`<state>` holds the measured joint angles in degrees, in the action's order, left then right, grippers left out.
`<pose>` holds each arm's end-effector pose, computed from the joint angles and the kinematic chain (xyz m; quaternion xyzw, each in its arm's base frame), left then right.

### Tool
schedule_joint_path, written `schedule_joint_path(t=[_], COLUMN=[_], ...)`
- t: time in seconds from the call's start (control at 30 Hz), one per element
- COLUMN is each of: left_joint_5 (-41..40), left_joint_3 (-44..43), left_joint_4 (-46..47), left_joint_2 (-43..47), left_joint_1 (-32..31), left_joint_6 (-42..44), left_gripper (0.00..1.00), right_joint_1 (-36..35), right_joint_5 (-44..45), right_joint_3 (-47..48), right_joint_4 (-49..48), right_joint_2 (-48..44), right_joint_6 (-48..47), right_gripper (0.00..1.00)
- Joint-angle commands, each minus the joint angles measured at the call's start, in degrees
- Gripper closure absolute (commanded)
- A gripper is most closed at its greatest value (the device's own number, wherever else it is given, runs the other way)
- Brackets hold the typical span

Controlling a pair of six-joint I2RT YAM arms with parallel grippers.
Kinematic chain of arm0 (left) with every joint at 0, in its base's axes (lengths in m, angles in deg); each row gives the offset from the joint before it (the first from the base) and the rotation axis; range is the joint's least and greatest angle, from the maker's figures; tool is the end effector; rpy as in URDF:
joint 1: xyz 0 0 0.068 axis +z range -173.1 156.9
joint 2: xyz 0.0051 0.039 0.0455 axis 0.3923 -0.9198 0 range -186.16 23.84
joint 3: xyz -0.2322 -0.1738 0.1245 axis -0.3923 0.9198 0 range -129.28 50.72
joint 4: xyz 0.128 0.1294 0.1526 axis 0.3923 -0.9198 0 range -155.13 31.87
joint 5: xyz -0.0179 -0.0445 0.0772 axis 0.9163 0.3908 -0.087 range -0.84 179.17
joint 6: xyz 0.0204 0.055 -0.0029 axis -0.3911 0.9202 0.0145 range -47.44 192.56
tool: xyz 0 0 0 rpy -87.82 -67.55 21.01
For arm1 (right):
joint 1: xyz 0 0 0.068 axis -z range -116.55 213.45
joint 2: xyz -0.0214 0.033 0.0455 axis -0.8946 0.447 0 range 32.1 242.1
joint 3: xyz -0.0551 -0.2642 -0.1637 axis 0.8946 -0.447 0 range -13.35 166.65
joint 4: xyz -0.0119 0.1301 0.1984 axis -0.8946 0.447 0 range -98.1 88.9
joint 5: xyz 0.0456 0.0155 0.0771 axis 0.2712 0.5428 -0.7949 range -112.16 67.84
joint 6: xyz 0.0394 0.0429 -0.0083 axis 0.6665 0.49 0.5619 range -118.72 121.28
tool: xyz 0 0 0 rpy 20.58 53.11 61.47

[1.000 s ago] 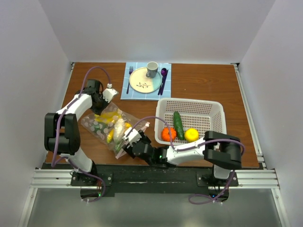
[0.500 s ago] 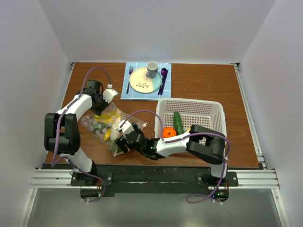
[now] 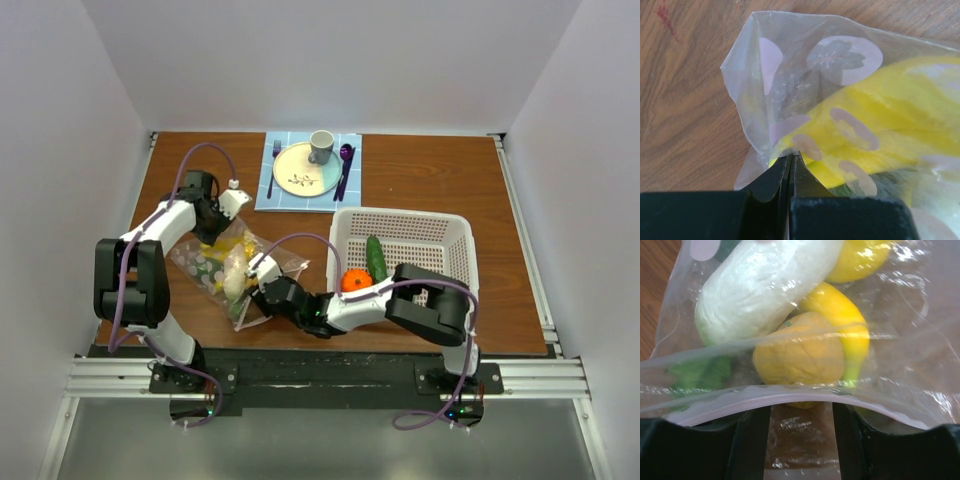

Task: Open the zip-top bag and remove the fake food

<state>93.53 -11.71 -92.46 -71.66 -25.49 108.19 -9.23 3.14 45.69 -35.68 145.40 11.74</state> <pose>0.3104 -0.0162 0.2432 0.3263 0.9240 0.0202 0.1983 0.1421 0.3947 0.2029 -0.3307 0.7704 0.2004 0.5069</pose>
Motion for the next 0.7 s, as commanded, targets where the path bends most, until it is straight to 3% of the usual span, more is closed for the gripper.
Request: schedule_joint_path(t=[0.0,0.2,0.47,0.6,0.67], left_joint_5=[0.2,-1.3,-2.5,-0.8,1.0], left_joint_3=[1.3,1.4,-0.8,-4.9,-8.4], left_joint_4=[1.4,2.6,3.2,-0.1,-3.5], left_joint_2=[0.8,0.2,-2.7,-2.9,-2.6], left_joint_1=[-0.3,-0.2,0.6,0.5,0.4], left_joint_6=[1.0,1.2,0.2,-1.7,-2.8], left_gripper=[1.0,1.0,1.0,1.0,1.0], right_joint_1=[0.1,-0.3,-3.3,-3.3,-3.2], right_joint_5=[2.4,1.9,4.4,12.1,22.3], right_joint_3=[-2.3,-8.9,-20.2,-22.9,-24.8], right_joint_4=[-3.9,-0.6,10.2,20.3,23.9], right_joint_2=[-5.6,-13.3,-36.2,-47.3,-52.0], right_joint_6=[-0.2,2.2,6.8,8.5,11.8], right_gripper=[0.78,0.87,0.88,0.88,0.91])
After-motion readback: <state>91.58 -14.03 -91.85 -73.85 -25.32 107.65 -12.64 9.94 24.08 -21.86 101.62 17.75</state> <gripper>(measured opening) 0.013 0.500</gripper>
